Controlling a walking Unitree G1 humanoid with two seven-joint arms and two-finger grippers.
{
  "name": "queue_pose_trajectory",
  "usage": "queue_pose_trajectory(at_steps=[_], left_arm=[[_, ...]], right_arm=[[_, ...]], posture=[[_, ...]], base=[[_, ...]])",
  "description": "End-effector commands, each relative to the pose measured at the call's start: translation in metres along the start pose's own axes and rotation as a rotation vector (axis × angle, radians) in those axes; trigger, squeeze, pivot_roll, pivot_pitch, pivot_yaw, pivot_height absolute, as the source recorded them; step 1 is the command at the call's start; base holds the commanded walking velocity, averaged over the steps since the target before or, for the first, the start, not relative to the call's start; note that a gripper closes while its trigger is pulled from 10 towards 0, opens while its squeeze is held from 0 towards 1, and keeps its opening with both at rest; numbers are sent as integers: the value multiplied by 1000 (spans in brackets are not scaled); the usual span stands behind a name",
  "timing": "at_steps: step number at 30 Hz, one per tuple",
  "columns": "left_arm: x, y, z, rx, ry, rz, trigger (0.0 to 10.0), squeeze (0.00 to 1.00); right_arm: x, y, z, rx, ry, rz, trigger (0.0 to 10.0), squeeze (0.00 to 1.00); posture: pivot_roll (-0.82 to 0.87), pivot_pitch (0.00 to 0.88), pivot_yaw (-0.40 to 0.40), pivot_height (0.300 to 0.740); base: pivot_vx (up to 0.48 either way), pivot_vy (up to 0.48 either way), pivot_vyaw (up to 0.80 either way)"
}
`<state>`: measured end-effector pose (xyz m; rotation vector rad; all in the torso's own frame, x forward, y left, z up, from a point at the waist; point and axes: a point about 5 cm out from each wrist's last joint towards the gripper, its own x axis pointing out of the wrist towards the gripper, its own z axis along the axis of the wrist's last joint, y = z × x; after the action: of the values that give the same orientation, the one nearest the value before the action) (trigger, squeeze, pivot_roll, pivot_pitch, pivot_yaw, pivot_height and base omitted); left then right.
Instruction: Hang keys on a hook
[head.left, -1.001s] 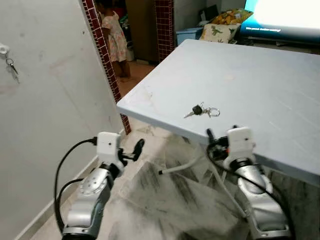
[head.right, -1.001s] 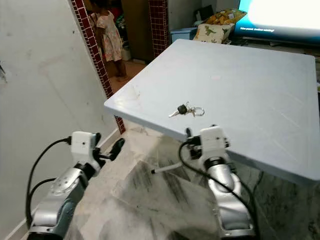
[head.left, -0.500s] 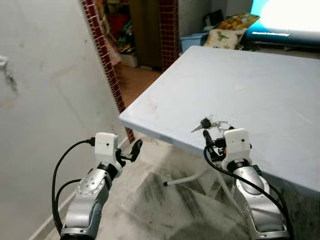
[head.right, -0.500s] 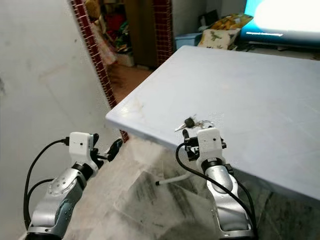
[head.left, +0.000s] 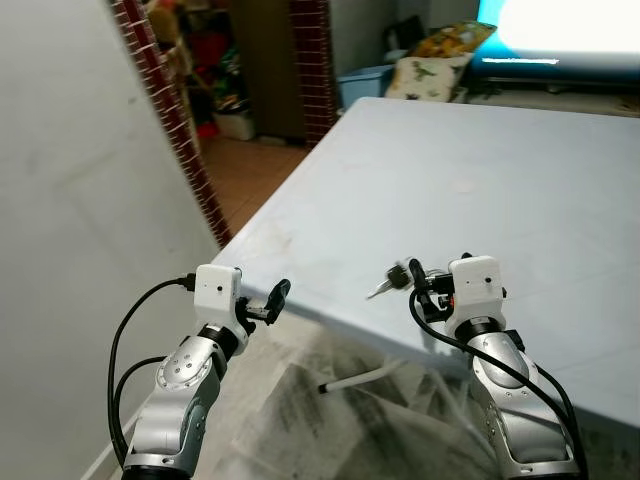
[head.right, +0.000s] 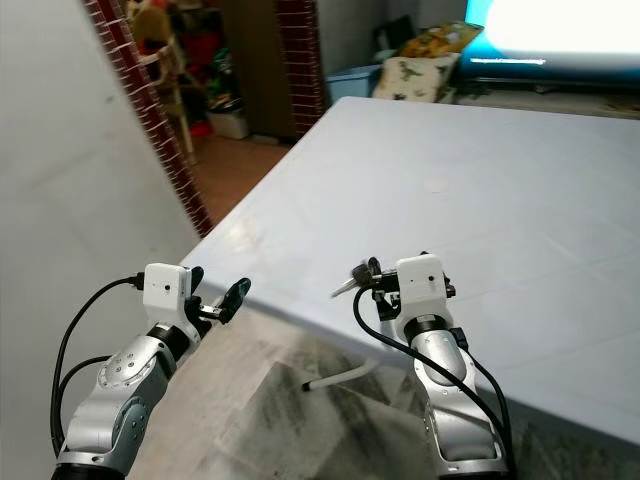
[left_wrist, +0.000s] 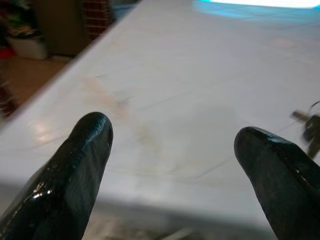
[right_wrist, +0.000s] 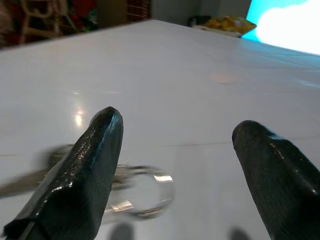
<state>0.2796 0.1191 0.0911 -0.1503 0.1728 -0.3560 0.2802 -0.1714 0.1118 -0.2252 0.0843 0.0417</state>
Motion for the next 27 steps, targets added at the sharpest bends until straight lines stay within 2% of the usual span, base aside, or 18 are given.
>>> queue_pose_trajectory(at_steps=[1,14,27], left_arm=[[-2,7,2,24,10,18,10000,0],[-1,8,-4,15,53,57,10000,0],[1,9,-5,14,73,78,10000,0]], right_arm=[[2,4,8,12,-29,7,10000,0],[0,4,6,15,-16,9,10000,0],[2,4,7,7,-13,11,10000,0]], posture=[[-70,0,128,740],[-71,0,128,740],[-72,0,123,740]], base=[[334,296,0],[26,23,0],[0,0,-766]])
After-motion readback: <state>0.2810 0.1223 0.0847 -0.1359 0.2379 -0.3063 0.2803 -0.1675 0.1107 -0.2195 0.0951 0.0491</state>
